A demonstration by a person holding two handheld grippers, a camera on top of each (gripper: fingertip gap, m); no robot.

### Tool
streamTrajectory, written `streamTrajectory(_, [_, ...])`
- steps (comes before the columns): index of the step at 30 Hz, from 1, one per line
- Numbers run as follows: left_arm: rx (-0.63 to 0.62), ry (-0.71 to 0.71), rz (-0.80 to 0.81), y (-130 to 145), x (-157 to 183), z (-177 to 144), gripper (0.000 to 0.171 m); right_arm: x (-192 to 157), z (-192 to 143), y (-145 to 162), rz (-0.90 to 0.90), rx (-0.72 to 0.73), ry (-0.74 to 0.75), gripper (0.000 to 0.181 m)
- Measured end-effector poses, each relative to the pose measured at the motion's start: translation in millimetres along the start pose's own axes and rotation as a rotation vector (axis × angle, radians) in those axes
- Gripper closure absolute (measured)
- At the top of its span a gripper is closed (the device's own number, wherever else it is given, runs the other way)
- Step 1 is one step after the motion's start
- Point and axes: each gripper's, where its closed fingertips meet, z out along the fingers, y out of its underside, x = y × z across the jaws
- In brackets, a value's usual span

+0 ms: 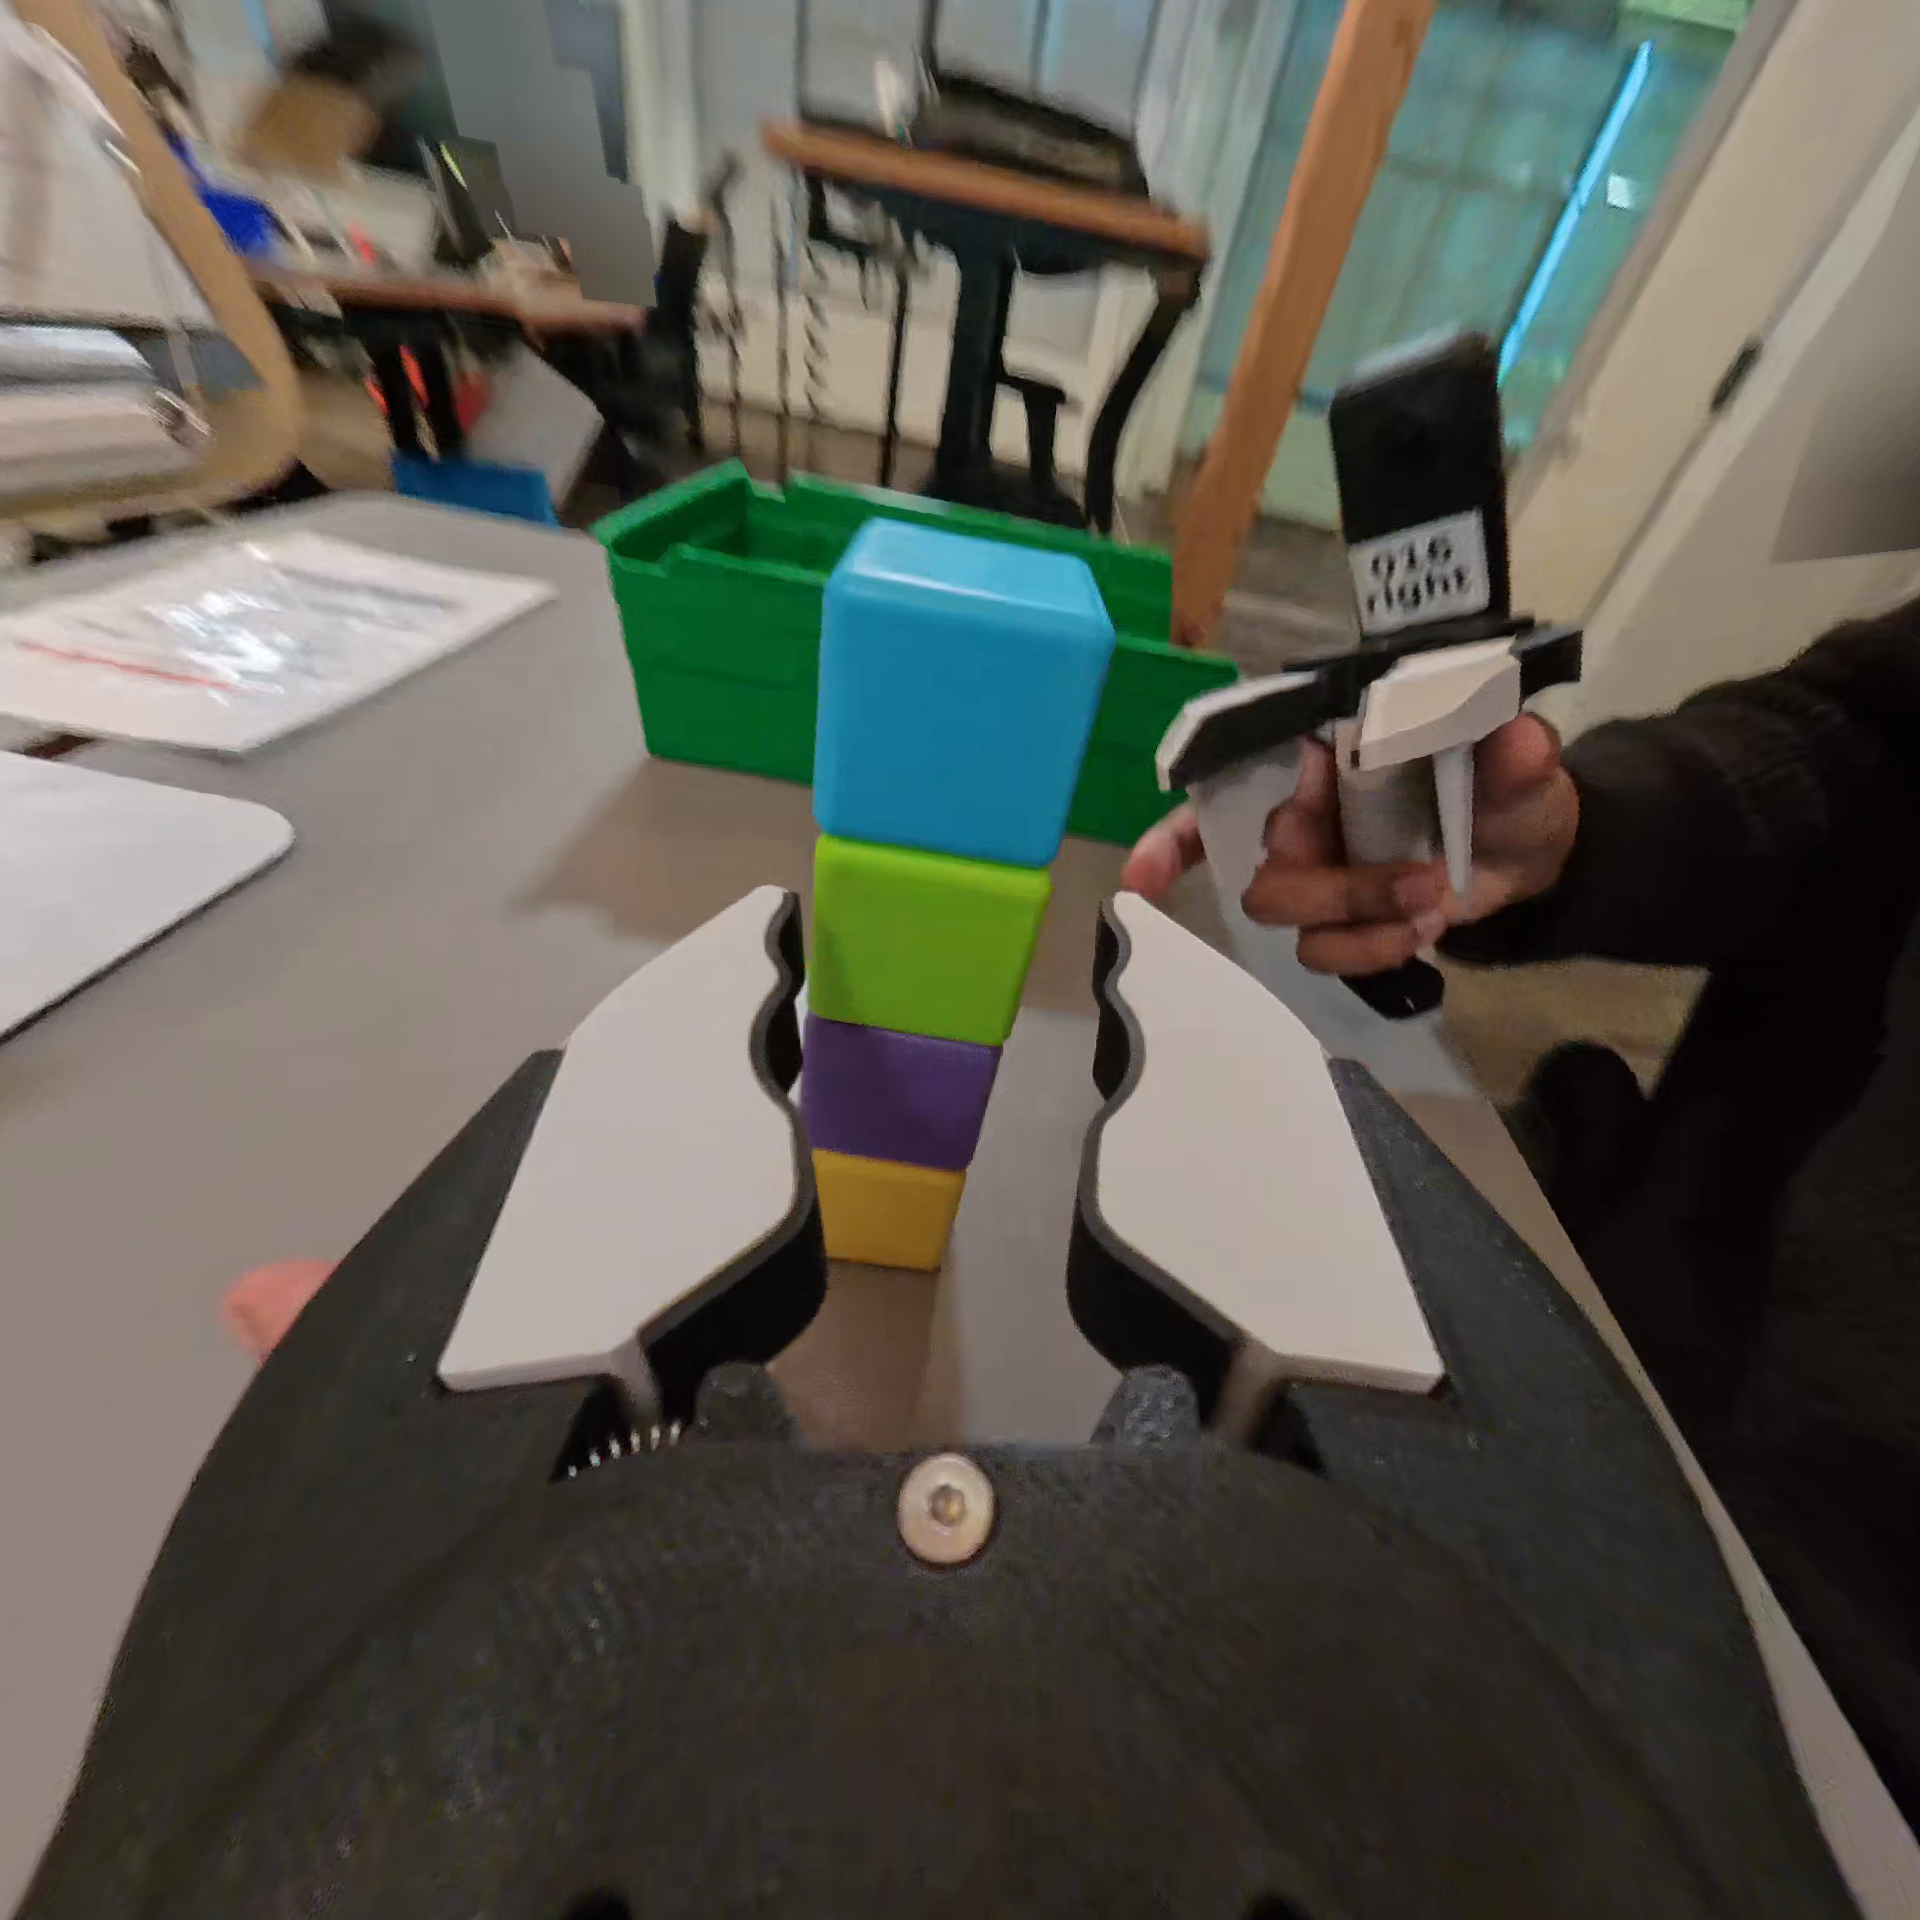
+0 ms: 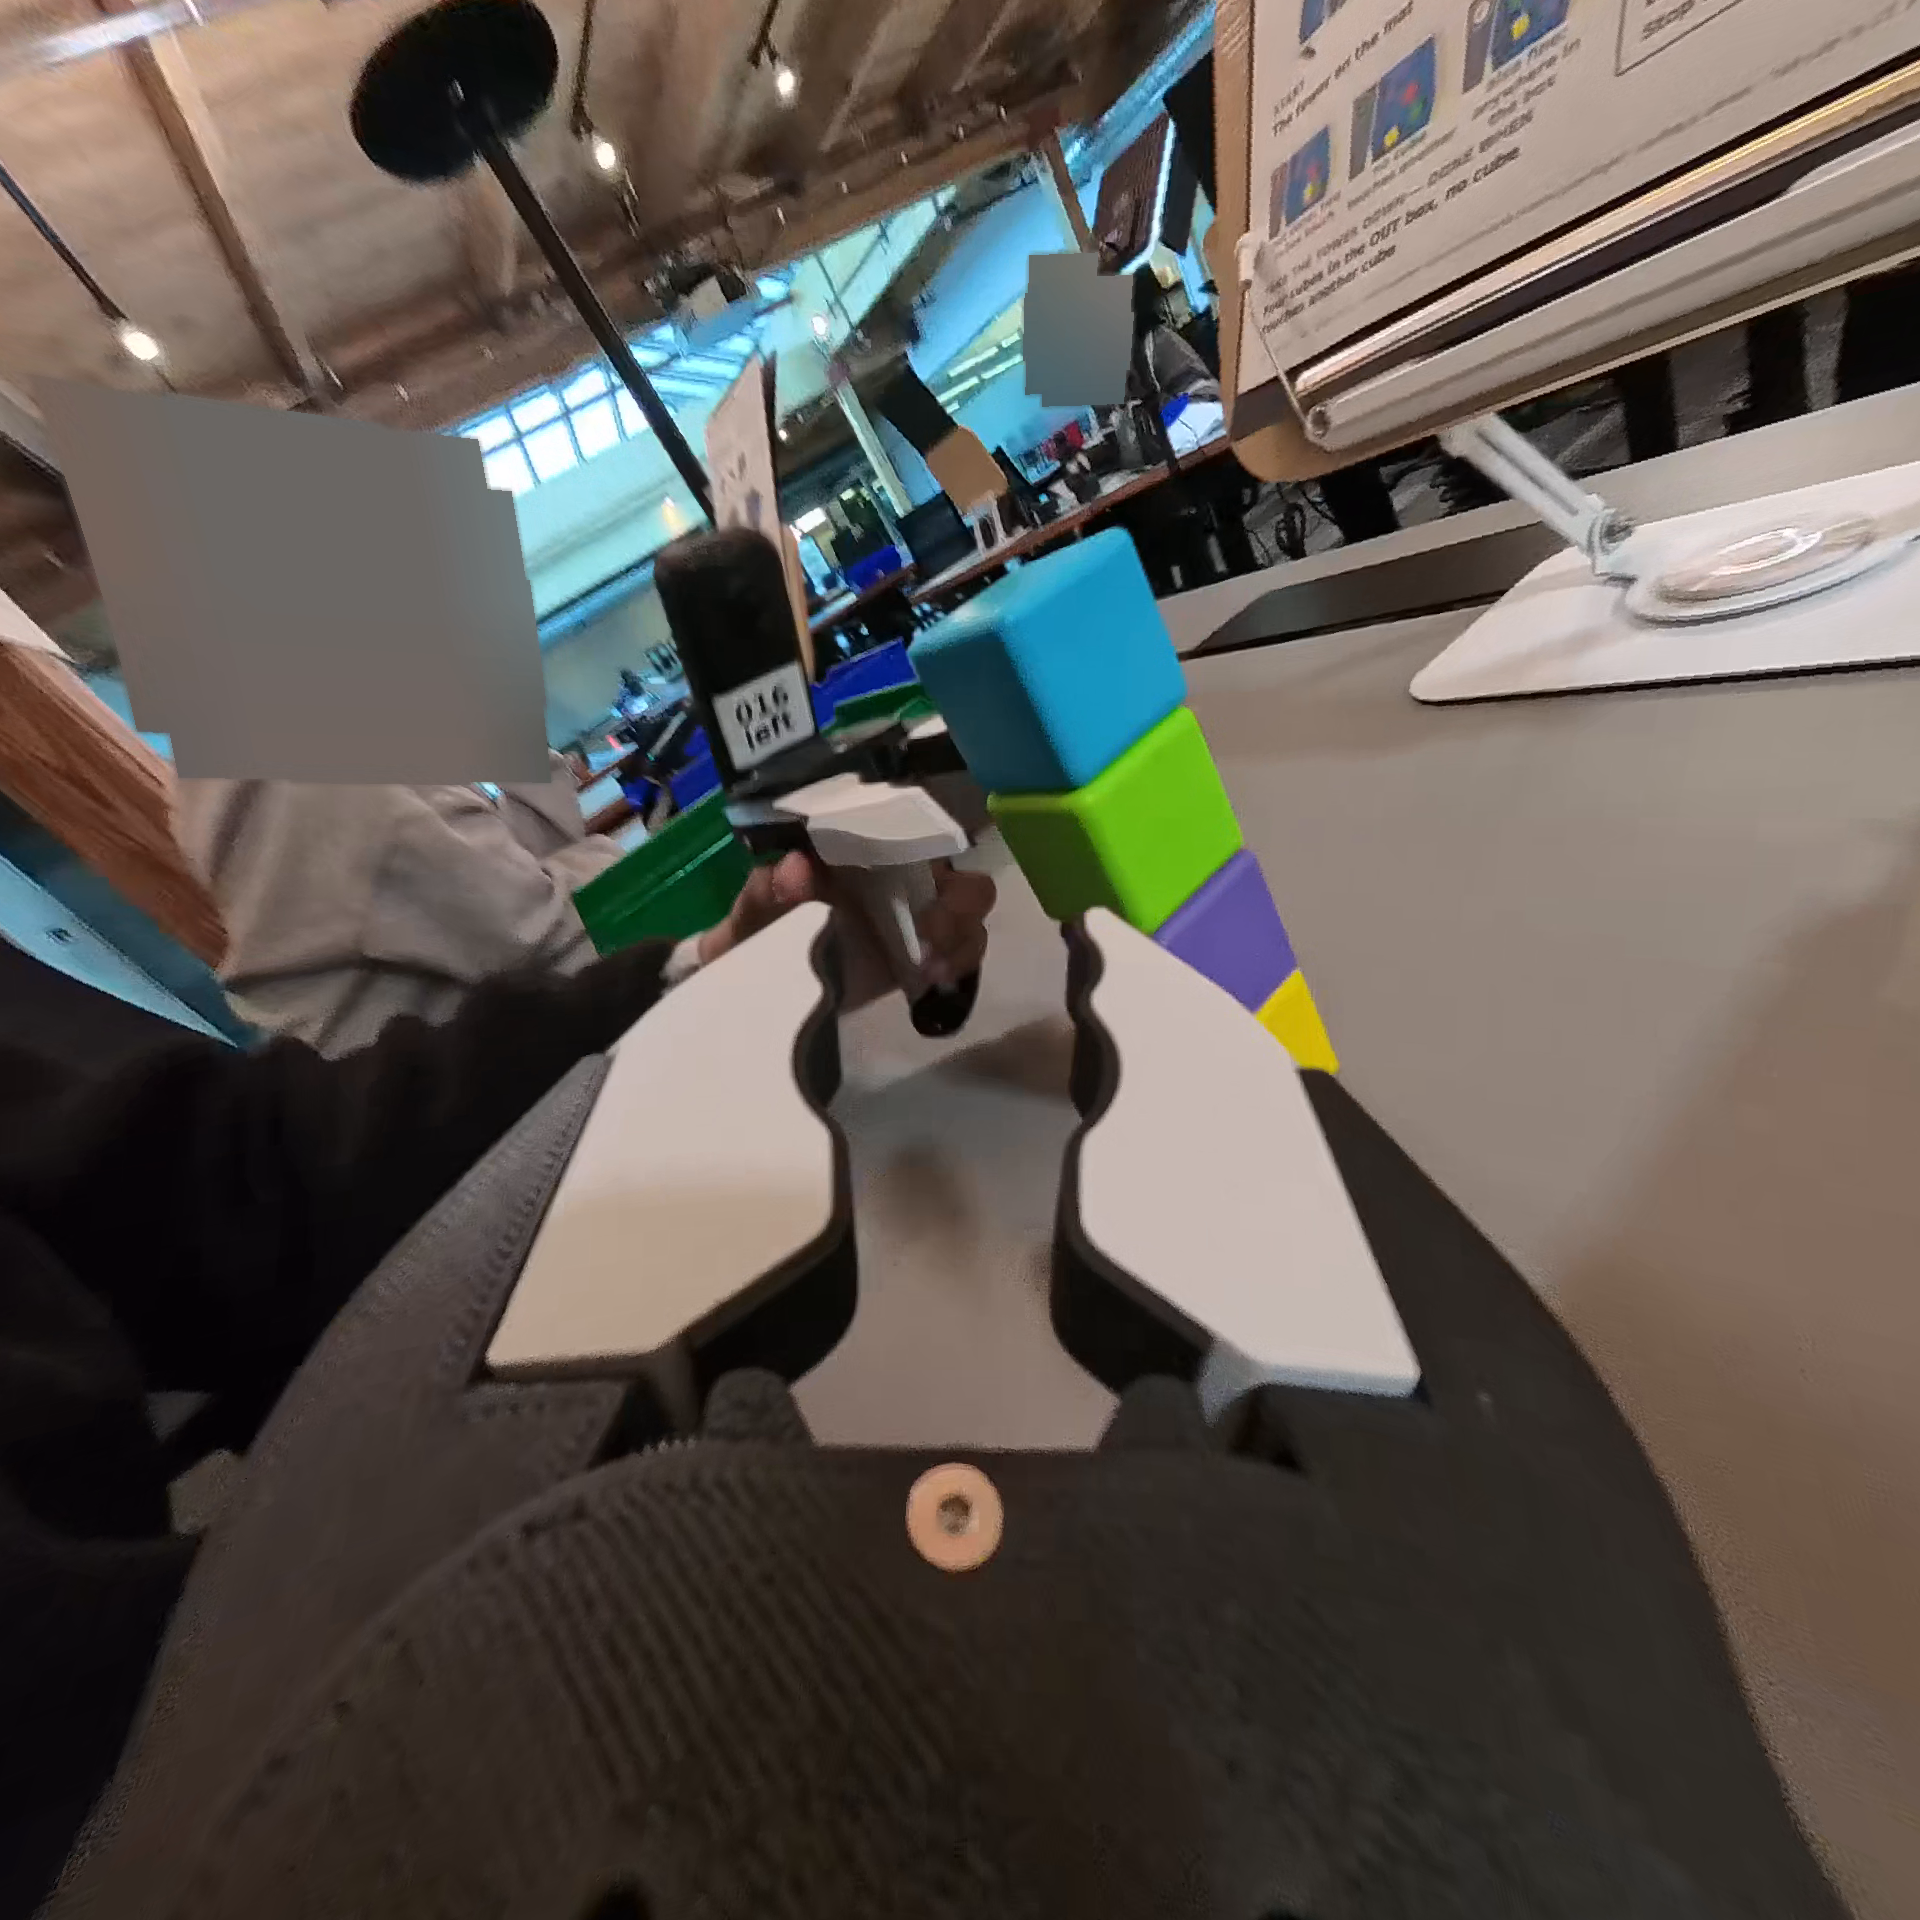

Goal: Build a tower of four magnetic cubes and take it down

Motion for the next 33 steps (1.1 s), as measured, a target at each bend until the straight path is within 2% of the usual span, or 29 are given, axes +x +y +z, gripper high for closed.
streamTrajectory(3, [0.098, -0.065, 0.009, -8.6, -6.0, -4.6, 0.115, 5.0, 3.8, -4.7, 0.030, 0.018, -0.020, 0.136])
streamTrajectory(4, [0.090, -0.054, 0.019, -7.8, -3.2, -5.4, 0.108, 6.9, 5.6, -4.4, 0.025, 0.013, -0.016, 0.135])
streamTrajectory(5, [0.075, -0.045, 0.032, -6.0, -0.3, -6.3, 0.094, 8.3, 7.5, -3.9, 0.015, 0.006, -0.015, 0.135])
streamTrajectory(7, [0.073, -0.114, 0.056, -7.2, -6.0, -11.0, 0.091, 10.7, 10.8, -3.6, -0.005, 0.001, -0.006, 0.134])
streamTrajectory(9, [0.124, -0.226, 0.068, -17.9, -18.0, -21.4, 0.075, 11.9, 13.1, -2.7, -0.022, -0.006, -0.008, 0.132])
streamTrajectory(11, [0.143, -0.264, 0.070, -25.6, -22.2, -30.0, 0.093, 6.3, 13.1, -5.8, -0.022, 0.007, -0.049, 0.138])
streamTrajectory(13, [0.095, -0.265, 0.065, -24.0, -22.6, -30.5, 0.091, 1.2, 10.3, -14.9, -0.009, 0.052, -0.074, 0.149])
streamTrajectory(15, [0.039, -0.275, 0.068, -15.2, -22.9, -26.8, 0.087, -1.5, 7.0, -20.6, 0.001, 0.073, -0.092, 0.152])
streamTrajectory(17, [-0.015, -0.216, 0.064, -2.9, -14.2, -17.7, 0.075, 1.4, 6.7, -19.5, 0.011, 0.057, -0.083, 0.142])
streamTrajectory(18, [-0.026, -0.179, 0.051, 1.1, -9.0, -13.6, 0.068, 5.5, 7.8, -16.1, 0.017, 0.034, -0.063, 0.125])
streamTrajectory(19, [-0.021, -0.143, 0.035, 2.0, -4.0, -10.4, 0.062, 8.6, 9.1, -11.8, 0.021, 0.008, -0.050, 0.118])
streamTrajectory(22, [0.005, -0.120, 0.006, -0.7, -1.9, -7.8, 0.058, 6.4, 10.8, -5.0, 0.018, -0.030, -0.061, 0.111])
streamTrajectory(23, [0.001, -0.110, 0.000, -0.2, -1.0, -7.3, 0.058, 4.9, 11.1, -4.5, 0.009, -0.033, -0.063, 0.110])
streamTrajectory(24, [-0.008, -0.082, 0.001, 1.3, 2.8, -6.6, 0.066, 4.2, 11.5, -3.7, -0.005, -0.037, -0.062, 0.109])
streamTrajectory(26, [0.003, 0.007, 0.020, 2.3, 15.7, -5.2, 0.096, 5.1, 14.0, -2.4, -0.032, -0.045, -0.057, 0.107])
streamTrajectory(27, [0.020, 0.023, 0.026, 1.7, 18.3, -3.9, 0.103, 7.5, 17.1, -3.2, -0.045, -0.042, -0.054, 0.106])
streamTrajectory(28, [0.033, 0.015, 0.026, 1.9, 17.1, -2.0, 0.102, 12.6, 21.2, -5.1, -0.059, -0.041, -0.047, 0.104])
streamTrajectory(30, [0.044, -0.013, 0.039, 3.1, 10.9, 2.6, 0.097, 25.4, 27.8, -12.0, -0.093, -0.034, -0.034, 0.102])
streamTrajectory(33, [0.074, -0.155, 0.022, 1.7, -13.6, 5.7, 0.060, 33.2, 29.8, -33.6, -0.132, 0.029, -0.056, 0.104])
